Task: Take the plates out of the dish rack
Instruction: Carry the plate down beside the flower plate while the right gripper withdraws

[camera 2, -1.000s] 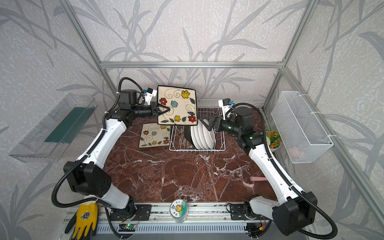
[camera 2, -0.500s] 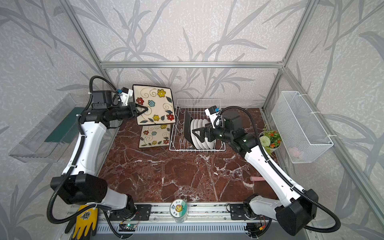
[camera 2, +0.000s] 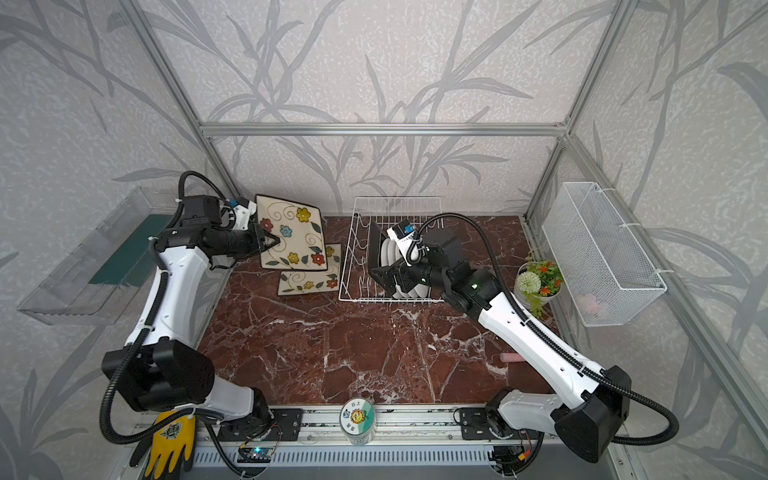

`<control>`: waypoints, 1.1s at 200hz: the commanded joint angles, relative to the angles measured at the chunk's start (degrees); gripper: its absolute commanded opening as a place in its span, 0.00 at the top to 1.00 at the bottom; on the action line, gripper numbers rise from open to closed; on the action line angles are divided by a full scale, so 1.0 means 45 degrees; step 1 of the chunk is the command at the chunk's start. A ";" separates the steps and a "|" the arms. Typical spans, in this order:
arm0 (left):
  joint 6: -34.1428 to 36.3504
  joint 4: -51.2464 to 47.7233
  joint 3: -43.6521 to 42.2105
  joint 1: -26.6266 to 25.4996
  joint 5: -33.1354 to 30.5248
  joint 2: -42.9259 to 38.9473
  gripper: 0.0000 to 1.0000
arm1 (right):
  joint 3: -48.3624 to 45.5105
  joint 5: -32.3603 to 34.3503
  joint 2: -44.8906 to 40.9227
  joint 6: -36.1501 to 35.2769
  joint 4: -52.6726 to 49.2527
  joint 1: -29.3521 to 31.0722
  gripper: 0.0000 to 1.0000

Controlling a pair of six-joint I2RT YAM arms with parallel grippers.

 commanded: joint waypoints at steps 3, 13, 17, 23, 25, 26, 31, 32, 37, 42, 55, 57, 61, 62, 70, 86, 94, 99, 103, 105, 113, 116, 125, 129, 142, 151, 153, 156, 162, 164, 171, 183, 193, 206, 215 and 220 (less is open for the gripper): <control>0.0959 0.0953 0.0144 0.0143 0.0418 -0.0803 1.00 | 0.0403 0.0428 0.0077 -0.0268 -0.0140 0.0111 0.01; 0.1390 0.0725 0.0093 0.0207 0.0538 -0.0716 1.00 | 0.0403 0.0503 0.0053 -0.0319 -0.0180 0.0126 0.01; 0.1581 0.0650 0.0040 0.0208 0.0504 -0.0683 1.00 | 0.0417 0.0537 0.0057 -0.0324 -0.0206 0.0112 0.01; 0.1832 0.0581 -0.0037 0.0223 0.0423 -0.0642 1.00 | 0.0460 0.0562 0.0055 -0.0353 -0.0264 0.0111 0.01; 0.1891 0.0568 -0.0059 0.0236 0.0403 -0.0630 1.00 | 0.0471 0.0566 0.0047 -0.0361 -0.0290 0.0111 0.01; 0.1917 0.0575 -0.0076 0.0242 0.0402 -0.0625 1.00 | 0.0476 0.0567 0.0053 -0.0372 -0.0294 0.0111 0.01; 0.1987 0.0596 -0.0138 0.0258 0.0401 -0.0613 1.00 | 0.0514 0.0577 0.0054 -0.0409 -0.0363 0.0111 0.01; 0.2004 0.0609 -0.0145 0.0262 0.0411 -0.0597 1.00 | 0.0527 0.0582 0.0056 -0.0416 -0.0370 0.0111 0.01; 0.2053 0.0648 -0.0202 0.0284 0.0467 -0.0552 1.00 | 0.0555 0.0597 0.0048 -0.0439 -0.0378 0.0123 0.01; 0.2078 0.0693 -0.0229 0.0304 0.0543 -0.0497 1.00 | 0.0553 0.0621 0.0057 -0.0466 -0.0394 0.0126 0.01; 0.2108 0.0776 -0.0287 0.0331 0.0713 -0.0287 1.00 | 0.0521 0.0660 0.0092 -0.0476 -0.0357 0.0117 0.01; 0.2092 0.0802 -0.0288 0.0327 0.0724 -0.0258 1.00 | 0.0520 0.0654 0.0096 -0.0465 -0.0347 0.0112 0.01; 0.2090 0.0807 -0.0288 0.0325 0.0724 -0.0182 1.00 | 0.0525 0.0664 0.0115 -0.0461 -0.0338 0.0112 0.01; 0.2095 0.0822 -0.0288 0.0325 0.0729 -0.0166 1.00 | 0.0522 0.0665 0.0125 -0.0471 -0.0337 0.0111 0.01; 0.2105 0.0830 -0.0287 0.0325 0.0756 0.0031 1.00 | 0.0501 0.0631 0.0170 -0.0408 -0.0301 0.0112 0.01; 0.2184 0.0813 -0.0242 0.0347 0.0800 0.0401 1.00 | 0.0500 0.0553 0.0277 -0.0268 -0.0297 0.0114 0.01; 0.2234 0.0797 -0.0194 0.0358 0.0908 0.0588 1.00 | 0.0484 0.0529 0.0282 -0.0227 -0.0297 0.0140 0.01; 0.2272 0.0808 -0.0166 0.0345 0.0974 0.0701 1.00 | 0.0481 0.0528 0.0292 -0.0208 -0.0298 0.0131 0.01; 0.2294 0.0814 -0.0153 0.0345 0.1015 0.0772 1.00 | 0.0481 0.0528 0.0292 -0.0207 -0.0298 0.0130 0.01; 0.2309 0.0821 -0.0152 0.0345 0.1044 0.0807 1.00 | 0.0466 0.0543 0.0292 -0.0207 -0.0298 0.0130 0.01; 0.2403 0.0837 -0.0099 0.0345 0.1147 0.0958 1.00 | 0.0462 0.0575 0.0274 -0.0212 -0.0298 0.0130 0.01; 0.2467 0.0808 -0.0067 0.0354 0.1145 0.1011 1.00 | 0.0462 0.0586 0.0258 -0.0210 -0.0298 0.0130 0.01; 0.2552 0.0728 0.0094 0.0368 0.1198 0.1203 1.00 | 0.0490 0.0645 0.0219 -0.0217 -0.0298 0.0130 0.01; 0.2603 0.0674 0.0173 0.0364 0.1275 0.1283 1.00 | 0.0500 0.0670 0.0198 -0.0226 -0.0298 0.0136 0.01; 0.2704 0.0593 0.0362 0.0364 0.1486 0.1554 1.00 | 0.0539 0.0721 0.0156 -0.0280 -0.0274 0.0130 0.01; 0.2709 0.0589 0.0449 0.0364 0.1535 0.1734 1.00 | 0.0568 0.0720 0.0127 -0.0325 -0.0274 0.0140 0.01; 0.2706 0.0575 0.0458 0.0384 0.1550 0.1766 1.00 | 0.0561 0.0733 0.0148 -0.0344 -0.0273 0.0133 0.01; 0.2695 0.0597 0.0455 0.0384 0.1566 0.1815 1.00 | 0.0578 0.0743 0.0155 -0.0358 -0.0278 0.0135 0.01; 0.2685 0.0635 0.0444 0.0402 0.1625 0.1912 1.00 | 0.0579 0.0741 0.0174 -0.0401 -0.0289 0.0130 0.01; 0.2685 0.0640 0.0442 0.0408 0.1655 0.1962 1.00 | 0.0579 0.0743 0.0184 -0.0402 -0.0281 0.0130 0.01; 0.2649 0.0649 0.0444 0.0421 0.1758 0.2104 1.00 | 0.0579 0.0732 0.0209 -0.0431 -0.0259 0.0131 0.01; 0.2598 0.0724 0.0353 0.0443 0.1923 0.2326 1.00 | 0.0598 0.0713 0.0267 -0.0476 -0.0296 0.0133 0.01; 0.2513 0.0878 0.0234 0.0472 0.2085 0.2484 1.00 | 0.0636 0.0724 0.0292 -0.0512 -0.0390 0.0143 0.01; 0.2437 0.1071 0.0112 0.0487 0.2337 0.2647 1.00 | 0.0688 0.0825 0.0277 -0.0599 -0.0523 0.0131 0.01; 0.2366 0.1159 0.0054 0.0500 0.2468 0.2774 1.00 | 0.0662 0.0930 0.0236 -0.0647 -0.0566 0.0140 0.01; 0.2370 0.1172 0.0083 0.0513 0.2552 0.2845 1.00 | 0.0657 0.0974 0.0201 -0.0671 -0.0590 0.0140 0.01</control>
